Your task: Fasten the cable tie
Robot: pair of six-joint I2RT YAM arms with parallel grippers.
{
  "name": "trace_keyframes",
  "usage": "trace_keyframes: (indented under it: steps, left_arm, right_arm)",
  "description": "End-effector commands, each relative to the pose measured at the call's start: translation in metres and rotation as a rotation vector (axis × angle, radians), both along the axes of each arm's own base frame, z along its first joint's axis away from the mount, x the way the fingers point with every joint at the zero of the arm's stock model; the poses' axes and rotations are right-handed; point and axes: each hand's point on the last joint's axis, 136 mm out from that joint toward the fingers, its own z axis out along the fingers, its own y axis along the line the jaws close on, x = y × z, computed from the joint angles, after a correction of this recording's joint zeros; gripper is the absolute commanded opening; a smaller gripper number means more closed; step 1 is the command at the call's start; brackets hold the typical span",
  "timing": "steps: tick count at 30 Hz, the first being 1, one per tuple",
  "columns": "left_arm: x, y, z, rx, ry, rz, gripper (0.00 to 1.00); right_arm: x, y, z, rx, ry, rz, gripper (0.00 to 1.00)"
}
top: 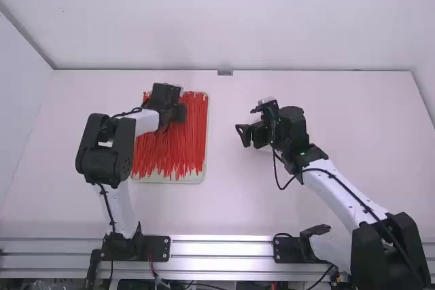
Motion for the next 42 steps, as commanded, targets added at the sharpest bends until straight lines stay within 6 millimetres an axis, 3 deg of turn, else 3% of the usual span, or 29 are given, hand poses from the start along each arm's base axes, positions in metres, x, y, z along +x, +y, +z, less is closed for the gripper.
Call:
trace_keyframes:
  steps: [1, 10, 17, 27, 35, 42]
  left_arm:
    - [-0.005, -0.006, -0.012, 0.026, 0.021, -0.023, 0.40]
    - [-0.003, -0.001, -0.011, 0.037, 0.015, 0.014, 0.29]
    - [0.002, 0.000, -0.010, 0.038, -0.006, 0.022, 0.28]
    - [0.000, -0.001, -0.024, 0.031, 0.018, 0.031, 0.22]
    - [0.008, -0.004, -0.016, 0.023, -0.003, 0.033, 0.15]
    - [0.015, -0.005, -0.002, 0.012, -0.011, 0.045, 0.16]
  right_arm:
    - [0.005, 0.003, 0.021, 0.021, -0.043, 0.001, 0.98]
    - [0.004, 0.002, 0.019, 0.018, -0.036, 0.001, 0.98]
    - [0.004, 0.002, 0.019, 0.017, -0.033, 0.001, 0.98]
    - [0.004, 0.002, 0.019, 0.017, -0.034, 0.001, 0.98]
    - [0.004, 0.002, 0.019, 0.017, -0.034, 0.001, 0.98]
    - [0.004, 0.002, 0.019, 0.017, -0.034, 0.001, 0.98]
